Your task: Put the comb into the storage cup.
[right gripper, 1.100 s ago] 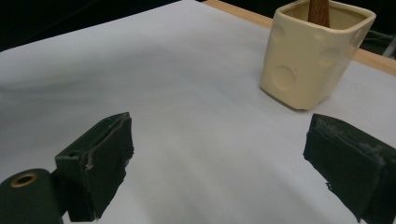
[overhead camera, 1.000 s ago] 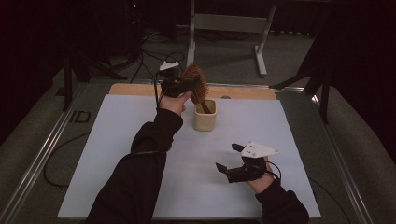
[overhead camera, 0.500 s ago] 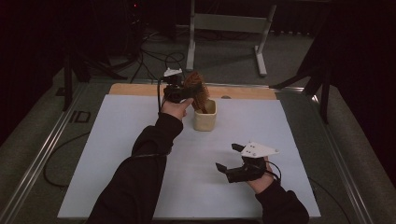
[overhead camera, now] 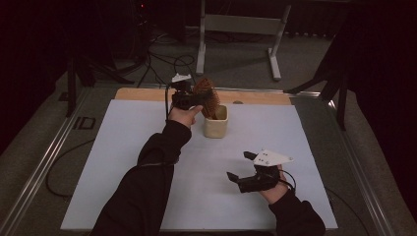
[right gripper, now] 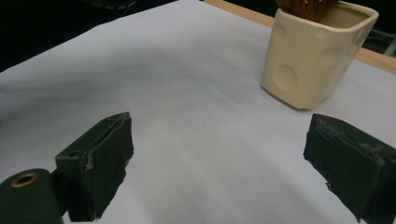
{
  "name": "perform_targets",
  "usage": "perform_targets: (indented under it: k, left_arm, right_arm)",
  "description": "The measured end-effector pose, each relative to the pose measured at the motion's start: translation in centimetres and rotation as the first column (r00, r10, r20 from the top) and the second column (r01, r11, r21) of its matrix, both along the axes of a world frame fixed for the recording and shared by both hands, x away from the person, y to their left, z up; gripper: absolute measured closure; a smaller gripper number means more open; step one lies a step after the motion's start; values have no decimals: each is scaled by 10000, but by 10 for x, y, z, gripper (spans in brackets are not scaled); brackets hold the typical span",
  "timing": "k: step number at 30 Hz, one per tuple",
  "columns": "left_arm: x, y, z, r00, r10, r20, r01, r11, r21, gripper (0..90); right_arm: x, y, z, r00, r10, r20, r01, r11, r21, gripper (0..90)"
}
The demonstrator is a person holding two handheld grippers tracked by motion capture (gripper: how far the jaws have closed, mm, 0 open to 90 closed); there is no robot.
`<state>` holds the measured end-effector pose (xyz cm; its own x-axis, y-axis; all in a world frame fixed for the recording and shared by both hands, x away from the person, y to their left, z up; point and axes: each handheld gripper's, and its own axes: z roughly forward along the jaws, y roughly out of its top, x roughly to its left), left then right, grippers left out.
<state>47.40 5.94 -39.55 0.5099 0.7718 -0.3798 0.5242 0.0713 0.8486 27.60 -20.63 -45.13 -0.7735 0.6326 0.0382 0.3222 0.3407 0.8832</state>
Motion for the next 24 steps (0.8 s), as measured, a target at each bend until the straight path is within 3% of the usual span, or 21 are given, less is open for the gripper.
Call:
perform_targets:
  k: [5, 10, 11, 12, 15, 20, 24]
  left_arm:
    - [0, 0, 0, 10000, 20, -13, -20, 9998, 175, 476]
    - [-2, 2, 2, 9997, 248, -27, -246, 9965, 794, 320]
    - [-2, 4, 3, 10000, -5, -39, 8, 9966, 824, 261]
    - [-3, 4, 4, 10000, 70, -21, -67, 9946, 1039, 176]
    - [-5, 9, 3, 9994, -299, -163, 316, 9926, 1169, 91]
    - [-9, 17, 2, 9970, -761, -123, 770, 9885, 1299, 1]
    - [-14, 22, 1, 9955, -942, -37, 937, 9839, 1521, 0]
  right_arm:
    - [-1, 0, 0, 10000, -22, 22, 22, 10000, 38, 79]
    - [0, 0, 0, 10000, -23, 23, 23, 10000, 1, 79]
    - [0, 0, 0, 10000, -16, 3, 16, 10000, 31, 79]
    - [0, 0, 0, 10000, -26, 24, 26, 10000, 25, 79]
    - [0, 0, 0, 10000, -35, 32, 35, 10000, 10, 79]
    - [0, 0, -1, 10000, -58, -7, 58, 10000, 20, 79]
    - [1, 0, -1, 10000, -91, -15, 91, 10000, 1, 79]
